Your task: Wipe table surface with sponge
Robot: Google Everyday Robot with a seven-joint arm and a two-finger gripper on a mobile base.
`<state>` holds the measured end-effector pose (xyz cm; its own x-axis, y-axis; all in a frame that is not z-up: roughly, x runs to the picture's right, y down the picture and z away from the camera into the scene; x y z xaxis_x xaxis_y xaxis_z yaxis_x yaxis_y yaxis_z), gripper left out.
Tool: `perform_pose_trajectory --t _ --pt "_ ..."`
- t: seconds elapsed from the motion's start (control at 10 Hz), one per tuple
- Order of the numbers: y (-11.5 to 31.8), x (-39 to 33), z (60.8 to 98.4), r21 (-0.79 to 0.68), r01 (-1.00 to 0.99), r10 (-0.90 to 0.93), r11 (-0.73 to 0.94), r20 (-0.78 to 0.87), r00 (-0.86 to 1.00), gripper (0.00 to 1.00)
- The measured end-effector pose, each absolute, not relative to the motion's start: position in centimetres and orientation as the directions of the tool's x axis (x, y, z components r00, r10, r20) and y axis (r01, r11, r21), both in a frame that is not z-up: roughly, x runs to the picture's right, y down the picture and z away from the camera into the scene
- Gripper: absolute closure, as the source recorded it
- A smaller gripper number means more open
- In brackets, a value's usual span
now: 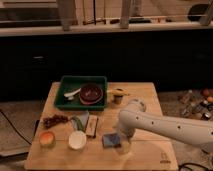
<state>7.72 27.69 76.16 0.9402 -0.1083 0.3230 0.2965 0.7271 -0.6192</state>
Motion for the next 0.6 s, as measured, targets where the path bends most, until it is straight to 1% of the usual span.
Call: perform_pose_trajectory --t 0.6 --pt "28.6 6.5 77.6 -0.647 0.227 -0.023 0.728 0.307 0.951 0.20"
